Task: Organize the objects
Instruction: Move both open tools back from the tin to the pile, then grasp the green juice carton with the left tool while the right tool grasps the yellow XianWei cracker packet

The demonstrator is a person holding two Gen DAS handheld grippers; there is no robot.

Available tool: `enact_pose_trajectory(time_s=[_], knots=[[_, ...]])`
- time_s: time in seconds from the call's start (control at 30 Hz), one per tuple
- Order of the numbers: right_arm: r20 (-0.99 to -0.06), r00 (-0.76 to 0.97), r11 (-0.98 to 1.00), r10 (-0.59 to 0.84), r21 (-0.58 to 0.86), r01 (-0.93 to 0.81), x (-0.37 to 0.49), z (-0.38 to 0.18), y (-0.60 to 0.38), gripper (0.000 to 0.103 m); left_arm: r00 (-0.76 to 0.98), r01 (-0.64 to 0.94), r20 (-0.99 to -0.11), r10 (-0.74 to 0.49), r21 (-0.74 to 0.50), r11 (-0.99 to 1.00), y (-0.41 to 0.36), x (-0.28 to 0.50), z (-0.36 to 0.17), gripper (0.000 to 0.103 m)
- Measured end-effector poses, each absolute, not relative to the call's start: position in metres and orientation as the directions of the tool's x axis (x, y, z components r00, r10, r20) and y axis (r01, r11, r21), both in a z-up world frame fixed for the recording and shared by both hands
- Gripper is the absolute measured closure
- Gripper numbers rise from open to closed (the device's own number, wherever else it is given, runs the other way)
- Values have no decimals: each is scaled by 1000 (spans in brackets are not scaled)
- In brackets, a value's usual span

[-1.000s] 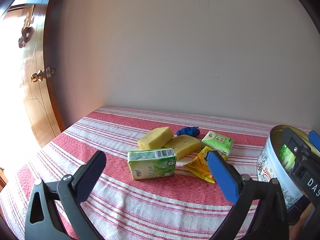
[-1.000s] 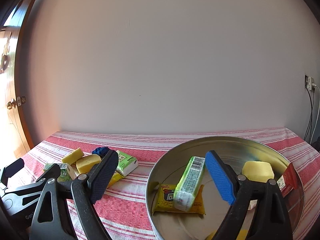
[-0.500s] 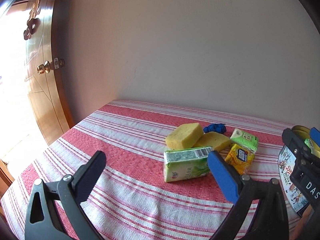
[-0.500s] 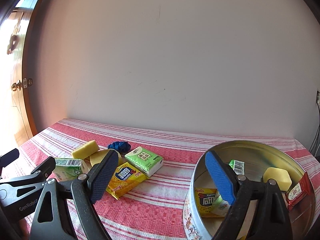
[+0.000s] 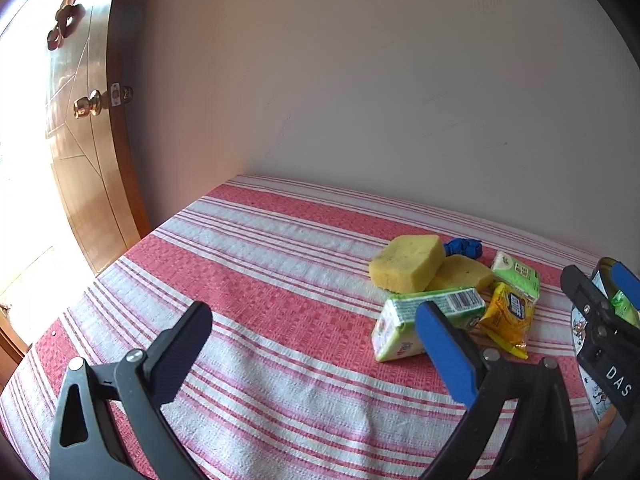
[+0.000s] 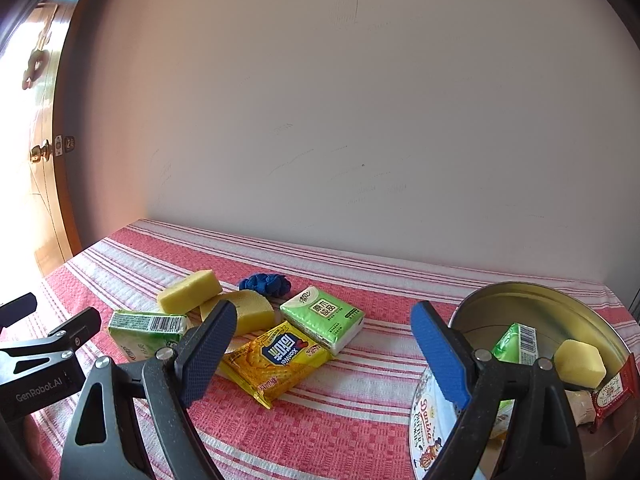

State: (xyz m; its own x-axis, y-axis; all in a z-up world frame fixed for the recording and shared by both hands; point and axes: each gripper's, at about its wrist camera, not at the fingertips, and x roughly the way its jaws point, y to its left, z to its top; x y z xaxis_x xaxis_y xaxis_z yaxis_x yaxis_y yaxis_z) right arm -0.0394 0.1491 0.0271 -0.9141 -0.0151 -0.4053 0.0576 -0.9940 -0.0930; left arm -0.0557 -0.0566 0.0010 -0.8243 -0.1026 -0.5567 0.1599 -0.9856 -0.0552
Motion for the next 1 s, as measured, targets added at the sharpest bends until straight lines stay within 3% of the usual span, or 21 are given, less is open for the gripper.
enact_pose_trajectory(time_s=[0.2,0.47,0.53,0.63,0.67,0.73,0.77,0.8,1.0], knots=[[-395,-919,-995,6,-97,35,-42,29,155,12,-795,25,-606,14,-56,-998,-30,-75,-1,1],[-418,-908,-999,37,-7,-37,-55,33,187,12,-755,-21,-655,-33,74,-997,12,-111,-15,1],[-434,-900,-999,25,9,-32,-58,30,188,12,-709,-38,-704,-22,69,-997,13,-122,-23,7],[-437,-899,-1000,20,-2,-21,-60,29,184,12,-651,-50,-758,44,-15,-999,4,-135,-33,27],[-435,-900,-1000,17,-6,-16,-59,29,182,12,-634,-44,-770,75,-61,-997,-3,-139,-36,40],[-434,-901,-1000,11,-12,-6,-60,28,178,12,-636,-18,-761,124,-145,-989,-17,-143,-37,47],[-435,-901,-1000,8,-14,-2,-60,28,177,12,-640,-3,-757,130,-167,-986,-22,-144,-38,56],[-435,-900,-1000,7,-16,0,-61,27,176,12,-641,10,-756,132,-180,-984,-25,-145,-39,72],[-460,-888,-999,-15,-36,35,-60,24,162,12,-700,47,-708,88,-169,-984,-36,-136,-30,76]])
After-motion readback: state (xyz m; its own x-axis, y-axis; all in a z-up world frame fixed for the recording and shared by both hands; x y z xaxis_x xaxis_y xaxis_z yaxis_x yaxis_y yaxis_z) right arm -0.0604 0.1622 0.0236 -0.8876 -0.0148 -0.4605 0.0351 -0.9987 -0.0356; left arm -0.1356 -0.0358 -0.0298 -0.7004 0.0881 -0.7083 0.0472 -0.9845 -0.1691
